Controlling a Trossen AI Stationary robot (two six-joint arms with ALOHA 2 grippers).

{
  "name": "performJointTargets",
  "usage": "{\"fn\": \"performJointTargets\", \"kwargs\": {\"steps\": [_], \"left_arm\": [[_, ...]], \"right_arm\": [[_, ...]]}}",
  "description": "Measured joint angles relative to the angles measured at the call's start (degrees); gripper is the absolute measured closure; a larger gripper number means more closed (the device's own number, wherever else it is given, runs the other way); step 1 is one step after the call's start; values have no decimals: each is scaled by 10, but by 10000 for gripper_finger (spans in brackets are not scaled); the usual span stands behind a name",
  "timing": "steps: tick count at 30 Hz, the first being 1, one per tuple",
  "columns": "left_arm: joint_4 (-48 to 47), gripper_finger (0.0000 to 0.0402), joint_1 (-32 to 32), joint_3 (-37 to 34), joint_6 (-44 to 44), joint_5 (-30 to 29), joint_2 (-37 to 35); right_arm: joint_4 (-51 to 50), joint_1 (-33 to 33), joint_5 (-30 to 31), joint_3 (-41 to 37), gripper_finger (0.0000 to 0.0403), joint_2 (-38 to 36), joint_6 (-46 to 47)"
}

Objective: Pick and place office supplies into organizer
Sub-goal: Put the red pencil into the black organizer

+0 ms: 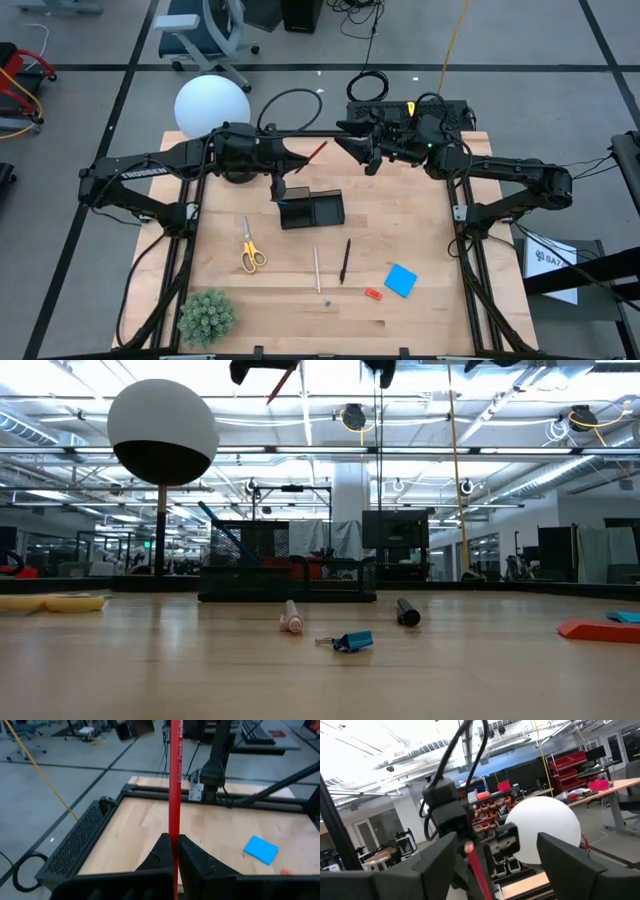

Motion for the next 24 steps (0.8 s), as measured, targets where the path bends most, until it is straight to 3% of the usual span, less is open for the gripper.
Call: {"fn": "performJointTargets", "kwargs": {"steps": [24], "left_arm": [[37, 401, 0, 0, -31, 0, 0]], "right_arm": [[73, 46, 58, 1, 152, 58, -19]]}}
